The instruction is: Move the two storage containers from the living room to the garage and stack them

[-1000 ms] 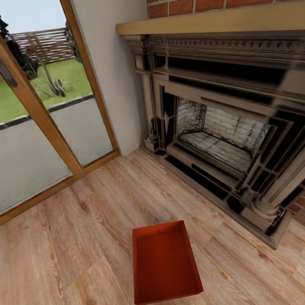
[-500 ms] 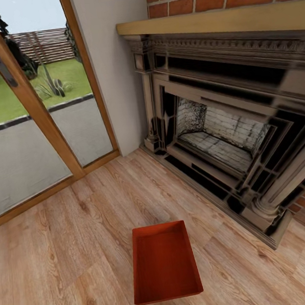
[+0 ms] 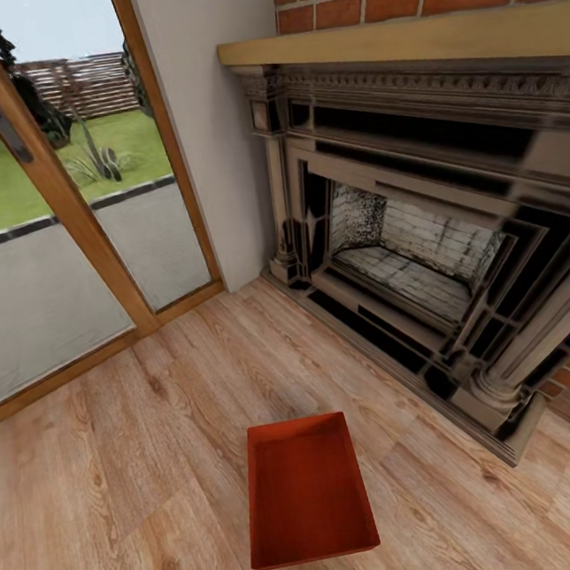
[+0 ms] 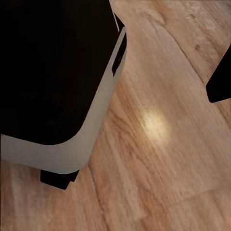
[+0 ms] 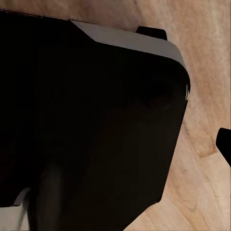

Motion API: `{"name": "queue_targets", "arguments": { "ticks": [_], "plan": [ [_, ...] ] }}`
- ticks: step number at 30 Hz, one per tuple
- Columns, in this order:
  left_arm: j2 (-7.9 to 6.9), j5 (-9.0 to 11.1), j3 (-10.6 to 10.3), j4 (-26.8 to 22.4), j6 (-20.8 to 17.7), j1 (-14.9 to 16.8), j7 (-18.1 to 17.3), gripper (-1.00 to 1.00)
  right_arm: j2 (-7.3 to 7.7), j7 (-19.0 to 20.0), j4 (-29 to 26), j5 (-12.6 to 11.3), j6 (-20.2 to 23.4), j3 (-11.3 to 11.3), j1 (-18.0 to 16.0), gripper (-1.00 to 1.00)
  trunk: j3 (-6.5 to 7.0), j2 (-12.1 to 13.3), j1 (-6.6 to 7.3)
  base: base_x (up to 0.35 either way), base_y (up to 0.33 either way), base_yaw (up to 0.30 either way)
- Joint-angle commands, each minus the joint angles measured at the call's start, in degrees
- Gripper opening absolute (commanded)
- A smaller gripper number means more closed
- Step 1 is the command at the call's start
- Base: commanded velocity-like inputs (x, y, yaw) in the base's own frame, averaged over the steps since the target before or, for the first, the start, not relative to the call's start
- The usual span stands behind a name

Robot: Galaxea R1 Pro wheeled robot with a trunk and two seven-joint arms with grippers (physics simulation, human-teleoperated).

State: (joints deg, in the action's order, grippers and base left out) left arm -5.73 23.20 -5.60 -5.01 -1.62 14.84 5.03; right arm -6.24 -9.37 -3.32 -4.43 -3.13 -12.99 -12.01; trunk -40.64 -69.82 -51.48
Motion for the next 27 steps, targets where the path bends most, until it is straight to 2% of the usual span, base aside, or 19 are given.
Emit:
{"name": "queue_targets", "arguments": {
  "ticks": [1, 2, 3, 4, 7, 8, 9, 14, 15, 17, 18, 19, 22, 27],
  "plan": [
    [-0.03, 0.45, -0.48, -0.44, -0.51, 0.33, 0.29, 1.00, -0.18, -0.50, -0.27, -0.80, 0.13, -0.41, -0.36, 1.00, -0.04, -0.02, 0.00, 0.000, 0.000, 0.000],
    [-0.01, 0.36, -0.49, -0.76, -0.83, 0.66, 0.54, 1.00, -0.26, -0.83, -0.59, -1.11, 0.45, -0.40, -0.69, 1.00, -0.04, -0.02, 0.00, 0.000, 0.000, 0.000],
    [0.10, 0.30, -0.52, -18.87, -15.41, 5.32, 0.99, 1.00, -0.39, -2.13, -18.39, -2.06, 16.06, -0.39, -14.10, 1.00, -0.04, -0.02, 0.00, 0.000, 0.000, 0.000],
    [1.26, 0.52, -0.52, -19.18, -17.25, 9.57, 3.27, 1.00, -2.06, -6.59, -18.39, -2.01, 16.00, -0.38, -16.75, 1.00, -0.04, -0.02, 0.00, 0.000, 0.000, 0.000],
    [4.94, 0.27, -0.60, -20.42, -17.80, 12.26, 4.40, 1.00, -3.04, -9.94, -18.39, -1.87, 14.91, -0.37, -17.51, 1.00, -0.04, -0.02, 0.00, 0.000, 0.000, 0.000],
    [7.55, -0.29, -0.63, -21.43, -17.90, 14.19, 4.68, 1.00, -3.22, -10.83, -18.40, -1.92, 12.73, -0.37, -17.70, 1.00, -0.04, -0.02, 0.00, 0.000, 0.000, 0.000],
    [8.05, -0.50, -0.63, -21.55, -17.77, 15.04, 4.73, 1.00, -3.21, -10.96, -18.40, -2.06, 11.22, -0.37, -17.73, 1.00, -0.04, -0.02, 0.00, 0.000, 0.000, 0.000],
    [8.30, -0.97, -0.79, -21.21, -17.35, 17.19, 4.80, 1.00, -3.18, -11.11, -18.07, -2.21, 6.32, -0.37, -17.78, 1.00, -0.04, -0.02, 0.00, 0.000, 0.000, 0.000],
    [8.22, -2.67, -0.86, -20.57, -17.22, 17.48, 4.81, 1.00, -3.08, -10.86, -17.67, -2.06, 5.75, -0.39, -17.78, 1.00, -0.04, -0.02, 0.00, 0.000, 0.000, 0.000],
    [8.22, -4.71, -0.88, -20.12, -17.10, 17.57, 4.81, 1.00, -2.94, -10.63, -17.43, -1.80, 5.39, -0.55, -17.77, 1.00, -0.04, -0.02, 0.00, 0.000, 0.000, 0.000],
    [8.21, -6.59, -0.89, -19.74, -16.72, 17.62, 4.83, 1.00, -2.88, -10.50, -17.34, -1.61, 5.14, -0.72, -17.73, 1.00, -0.04, -0.02, 0.00, 0.000, 0.000, 0.000],
    [8.17, -8.30, -0.84, -18.84, -14.58, 17.65, 4.87, 1.00, -2.89, -10.48, -17.28, -1.42, 4.87, -0.83, -17.71, 1.00, -0.04, -0.02, 0.00, 0.000, 0.000, 0.000],
    [8.05, -9.24, -0.72, -16.90, -10.03, 17.67, 4.90, 1.00, -3.08, -10.33, -17.25, -1.51, 4.69, -0.72, -17.70, 1.00, -0.04, -0.02, 0.00, 0.000, 0.000, 0.000],
    [8.13, -9.53, -0.65, -16.01, -8.81, 17.67, 4.90, 1.00, -3.27, -10.37, -17.15, -1.72, 5.33, -0.64, -17.70, 1.00, -0.04, -0.02, 0.00, 0.000, 0.000, 0.000]
  ]
}}
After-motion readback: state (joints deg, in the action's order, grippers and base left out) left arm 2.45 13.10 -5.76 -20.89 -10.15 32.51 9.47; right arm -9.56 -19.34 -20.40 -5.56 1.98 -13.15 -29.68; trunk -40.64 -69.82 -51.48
